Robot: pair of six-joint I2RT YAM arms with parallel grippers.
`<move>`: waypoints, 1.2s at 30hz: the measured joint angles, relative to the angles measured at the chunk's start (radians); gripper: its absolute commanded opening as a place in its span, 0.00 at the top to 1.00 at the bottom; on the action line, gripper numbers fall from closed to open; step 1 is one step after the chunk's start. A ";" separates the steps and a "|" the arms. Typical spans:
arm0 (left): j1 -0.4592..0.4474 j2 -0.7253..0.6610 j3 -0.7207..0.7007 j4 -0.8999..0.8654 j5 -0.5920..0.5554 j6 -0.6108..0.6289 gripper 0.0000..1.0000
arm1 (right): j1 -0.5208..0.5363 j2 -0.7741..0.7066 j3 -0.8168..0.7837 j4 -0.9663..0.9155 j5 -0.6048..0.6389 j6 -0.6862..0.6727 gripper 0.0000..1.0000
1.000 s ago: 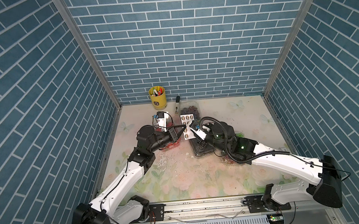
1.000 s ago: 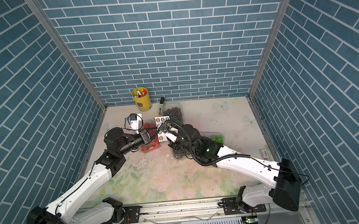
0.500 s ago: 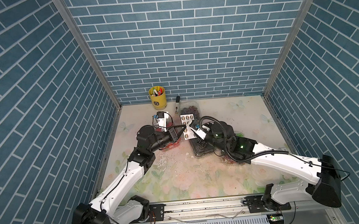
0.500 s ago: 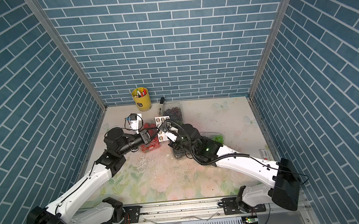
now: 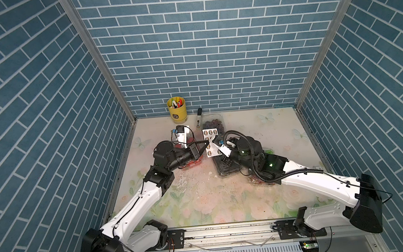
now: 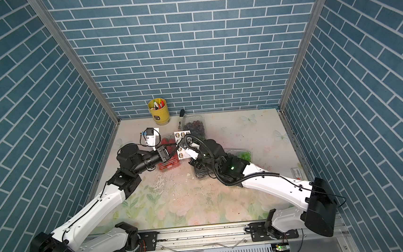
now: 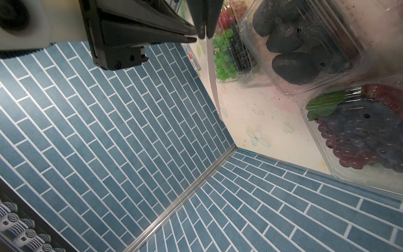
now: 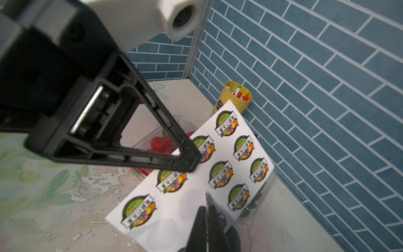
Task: Label fruit boxes
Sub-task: Tear off the label from the label sticker, then stick the label on the fruit box.
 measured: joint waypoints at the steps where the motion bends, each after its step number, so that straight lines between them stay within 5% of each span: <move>1: 0.000 0.000 0.000 0.000 0.000 0.000 1.00 | 0.000 0.000 0.000 0.001 0.000 0.001 1.00; 24: 0.054 -0.029 0.000 -0.150 -0.126 0.025 1.00 | -0.014 -0.114 -0.025 0.014 0.207 0.013 1.00; 36: 0.113 -0.130 0.000 -0.269 -0.150 0.065 1.00 | -0.124 0.130 -0.016 -0.219 0.241 0.127 1.00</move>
